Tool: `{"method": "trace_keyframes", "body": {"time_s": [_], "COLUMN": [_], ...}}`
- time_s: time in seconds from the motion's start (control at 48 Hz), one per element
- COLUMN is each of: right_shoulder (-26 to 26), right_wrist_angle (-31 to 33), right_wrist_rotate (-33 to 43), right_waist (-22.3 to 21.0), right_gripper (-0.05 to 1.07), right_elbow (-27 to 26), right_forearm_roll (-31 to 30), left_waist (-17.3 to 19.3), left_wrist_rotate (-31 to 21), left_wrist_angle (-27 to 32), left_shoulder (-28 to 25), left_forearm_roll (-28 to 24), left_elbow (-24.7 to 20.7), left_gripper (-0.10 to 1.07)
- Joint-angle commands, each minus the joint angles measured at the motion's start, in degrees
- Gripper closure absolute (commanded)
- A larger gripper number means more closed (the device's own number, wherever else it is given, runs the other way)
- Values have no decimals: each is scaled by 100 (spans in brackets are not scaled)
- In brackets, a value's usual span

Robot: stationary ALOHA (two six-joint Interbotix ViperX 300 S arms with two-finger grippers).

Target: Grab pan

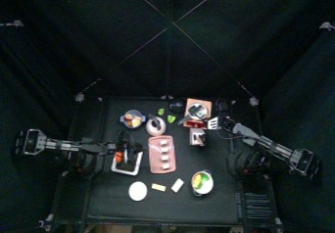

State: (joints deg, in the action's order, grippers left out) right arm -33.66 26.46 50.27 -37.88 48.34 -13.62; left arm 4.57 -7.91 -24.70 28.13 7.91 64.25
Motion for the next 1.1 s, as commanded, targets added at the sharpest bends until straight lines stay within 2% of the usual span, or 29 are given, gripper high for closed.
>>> {"method": "trace_keyframes", "body": {"time_s": [0.0,0.312,0.646,0.938,1.083], "right_shoulder": [-62,132,492,1125,1564], "right_wrist_angle": [35,993,923,923,870], "right_wrist_rotate": [-9,70,35,0,-9], "right_waist": [-18,-35,-193,-923,-1055], "right_gripper": [15,14,15,16,18], "right_elbow": [-193,-571,-896,-1081,-1327], "right_forearm_roll": [-18,70,53,-158,-360], "left_waist": [18,18,18,18,18], "left_wrist_rotate": [-9,-9,-9,-9,-9], "left_wrist_angle": [-26,-35,-26,-35,-35], "left_shoulder": [35,35,26,26,35], "left_forearm_roll": [0,0,0,0,0], "left_elbow": [-62,-62,-62,-62,-62], "left_gripper": [60,60,60,60,60]}}
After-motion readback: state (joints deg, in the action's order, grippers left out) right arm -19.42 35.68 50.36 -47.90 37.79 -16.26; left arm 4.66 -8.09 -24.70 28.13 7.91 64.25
